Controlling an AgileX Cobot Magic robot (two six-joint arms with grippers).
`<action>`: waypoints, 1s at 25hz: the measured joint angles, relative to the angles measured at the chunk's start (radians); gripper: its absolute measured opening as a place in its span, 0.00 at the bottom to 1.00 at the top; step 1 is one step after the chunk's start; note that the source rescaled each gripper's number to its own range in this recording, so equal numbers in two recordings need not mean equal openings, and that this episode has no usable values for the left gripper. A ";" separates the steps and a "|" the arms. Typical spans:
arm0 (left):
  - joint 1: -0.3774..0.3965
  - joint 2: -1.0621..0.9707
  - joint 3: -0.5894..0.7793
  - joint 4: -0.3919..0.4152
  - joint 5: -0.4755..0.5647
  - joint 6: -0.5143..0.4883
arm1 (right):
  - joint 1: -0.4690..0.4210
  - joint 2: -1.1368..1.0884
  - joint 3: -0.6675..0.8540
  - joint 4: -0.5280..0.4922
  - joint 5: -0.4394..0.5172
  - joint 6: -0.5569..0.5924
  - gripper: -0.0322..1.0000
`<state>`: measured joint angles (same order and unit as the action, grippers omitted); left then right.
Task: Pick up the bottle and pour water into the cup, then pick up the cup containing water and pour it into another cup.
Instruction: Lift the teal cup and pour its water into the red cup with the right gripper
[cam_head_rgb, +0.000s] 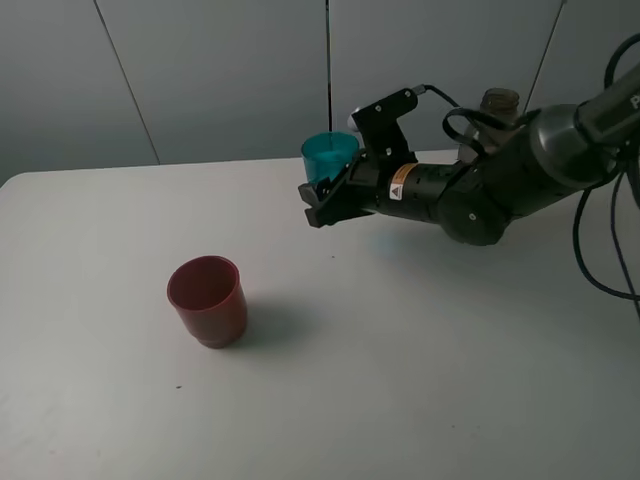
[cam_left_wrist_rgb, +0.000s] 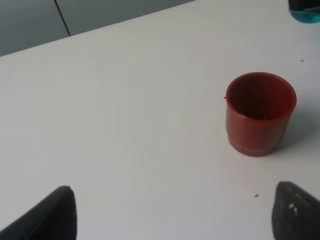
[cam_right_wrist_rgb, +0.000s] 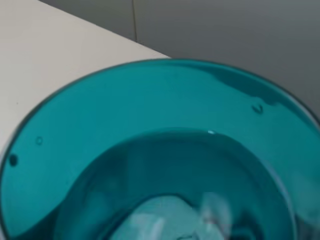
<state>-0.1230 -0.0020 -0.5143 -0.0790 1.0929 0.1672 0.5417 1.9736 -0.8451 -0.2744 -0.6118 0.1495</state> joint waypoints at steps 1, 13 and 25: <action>0.000 0.000 0.000 0.000 0.000 0.000 | 0.000 -0.023 0.027 0.000 0.002 -0.009 0.11; 0.000 0.000 0.000 0.000 0.000 0.000 | -0.002 -0.219 0.227 -0.087 0.006 0.000 0.11; 0.000 0.000 0.000 0.000 0.000 0.000 | 0.088 -0.211 0.200 -0.134 0.101 -0.035 0.11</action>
<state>-0.1230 -0.0020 -0.5143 -0.0790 1.0929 0.1672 0.6293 1.7627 -0.6447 -0.4084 -0.5105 0.1149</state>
